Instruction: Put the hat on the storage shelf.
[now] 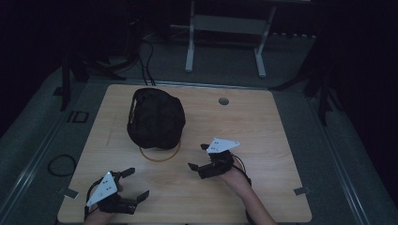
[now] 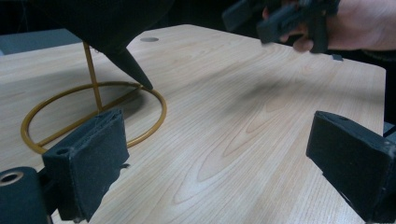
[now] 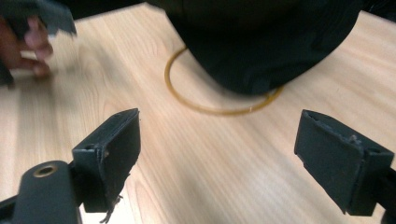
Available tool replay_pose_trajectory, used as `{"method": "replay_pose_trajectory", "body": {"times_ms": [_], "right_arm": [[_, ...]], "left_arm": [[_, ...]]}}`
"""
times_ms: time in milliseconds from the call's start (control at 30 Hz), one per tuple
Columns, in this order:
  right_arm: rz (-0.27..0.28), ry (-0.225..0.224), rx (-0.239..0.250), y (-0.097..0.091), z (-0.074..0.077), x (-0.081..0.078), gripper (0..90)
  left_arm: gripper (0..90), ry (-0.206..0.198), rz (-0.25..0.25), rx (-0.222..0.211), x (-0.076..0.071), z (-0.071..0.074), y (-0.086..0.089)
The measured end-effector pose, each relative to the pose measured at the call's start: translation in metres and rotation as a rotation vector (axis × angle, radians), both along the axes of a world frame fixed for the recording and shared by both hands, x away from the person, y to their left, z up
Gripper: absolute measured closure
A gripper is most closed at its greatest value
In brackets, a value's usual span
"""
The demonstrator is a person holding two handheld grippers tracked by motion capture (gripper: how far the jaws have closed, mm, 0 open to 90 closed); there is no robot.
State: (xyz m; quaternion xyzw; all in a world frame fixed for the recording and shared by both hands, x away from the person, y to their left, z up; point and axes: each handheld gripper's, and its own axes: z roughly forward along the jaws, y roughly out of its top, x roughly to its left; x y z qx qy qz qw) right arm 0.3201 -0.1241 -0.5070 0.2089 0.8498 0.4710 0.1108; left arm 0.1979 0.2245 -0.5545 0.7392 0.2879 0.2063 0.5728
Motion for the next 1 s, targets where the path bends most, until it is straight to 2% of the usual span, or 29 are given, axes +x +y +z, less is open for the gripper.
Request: {"method": "replay_pose_trajectory", "body": {"times_ms": [200,233,333,733,1000], "right_arm": [[0.003,0.018,0.006,-0.008,-0.014,-0.002,14.4],[0.008,0.003,0.0,-0.011,-0.018,-0.004,14.4],[0.021,0.003,-0.003,-0.015,-0.024,-0.006,14.5],[0.019,-0.021,-0.028,-0.031,-0.035,-0.011,14.7],[0.007,0.004,-0.037,-0.042,-0.043,-0.015,14.7]], "left_arm": [[5.7,0.005,-0.001,-0.002,0.0,-0.001,0.0],[5.7,0.005,0.0,-0.006,0.0,-0.001,0.0],[5.7,0.004,-0.004,-0.006,0.0,-0.001,0.0],[5.7,0.015,-0.008,0.002,0.001,-0.002,-0.001],[5.7,0.019,-0.012,0.003,0.001,-0.003,-0.001]]}}
